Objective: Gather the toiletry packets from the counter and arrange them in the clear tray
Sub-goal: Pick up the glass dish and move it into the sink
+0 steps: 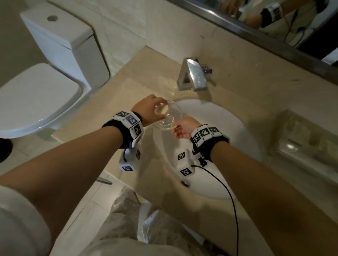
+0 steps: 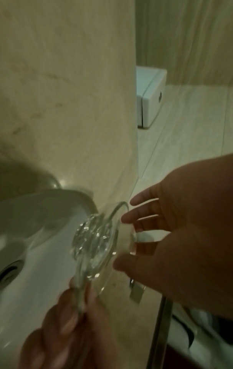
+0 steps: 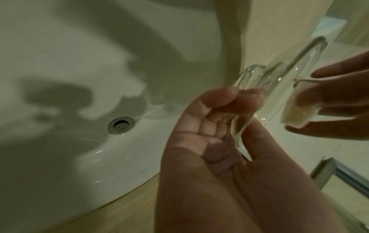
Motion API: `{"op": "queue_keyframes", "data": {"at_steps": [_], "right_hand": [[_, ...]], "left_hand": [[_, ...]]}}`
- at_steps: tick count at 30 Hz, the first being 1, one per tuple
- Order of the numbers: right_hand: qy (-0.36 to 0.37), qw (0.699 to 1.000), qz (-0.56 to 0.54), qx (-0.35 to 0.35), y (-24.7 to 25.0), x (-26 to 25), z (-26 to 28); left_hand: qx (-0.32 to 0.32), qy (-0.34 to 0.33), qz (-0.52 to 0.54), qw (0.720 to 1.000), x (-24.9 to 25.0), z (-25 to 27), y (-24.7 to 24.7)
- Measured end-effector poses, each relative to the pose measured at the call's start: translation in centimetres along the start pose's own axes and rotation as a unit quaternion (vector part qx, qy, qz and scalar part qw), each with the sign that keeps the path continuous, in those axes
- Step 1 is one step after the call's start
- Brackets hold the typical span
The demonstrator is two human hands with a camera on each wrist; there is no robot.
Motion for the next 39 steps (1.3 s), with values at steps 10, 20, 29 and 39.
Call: {"op": "queue_keyframes", "data": {"at_steps": [10,20,29,39], "right_hand": [[-0.010,0.993,-0.102,0.062,10.0,4.4,3.6],[0.015,0.948,-0.249,0.199,24.5,10.6,10.5],[0.000,0.865,-0.376,0.332,35.7,16.8,14.3],[0.002,0.808,-0.444,0.387,40.5,18.8,12.0]], "left_hand": [[-0.034,-0.128,-0.060,0.989,9.9,-2.1,-5.0],[-0.050,-0.222,0.002,0.974,23.0,-4.4,-11.3],[-0.110,-0.266,0.005,0.958,30.1,-5.6,-18.0],[-0.142,-0.242,-0.013,0.960,31.1,-6.8,-19.7]]}}
Point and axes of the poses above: each hand's wrist, its own z-axis away from the middle knuckle, its own y-axis out of the back of the hand, x = y × z, the point moved 7 cm from there along -z, towards the middle knuckle, and after that the axes turned 1 degree about -y, right-handed, at the moved point
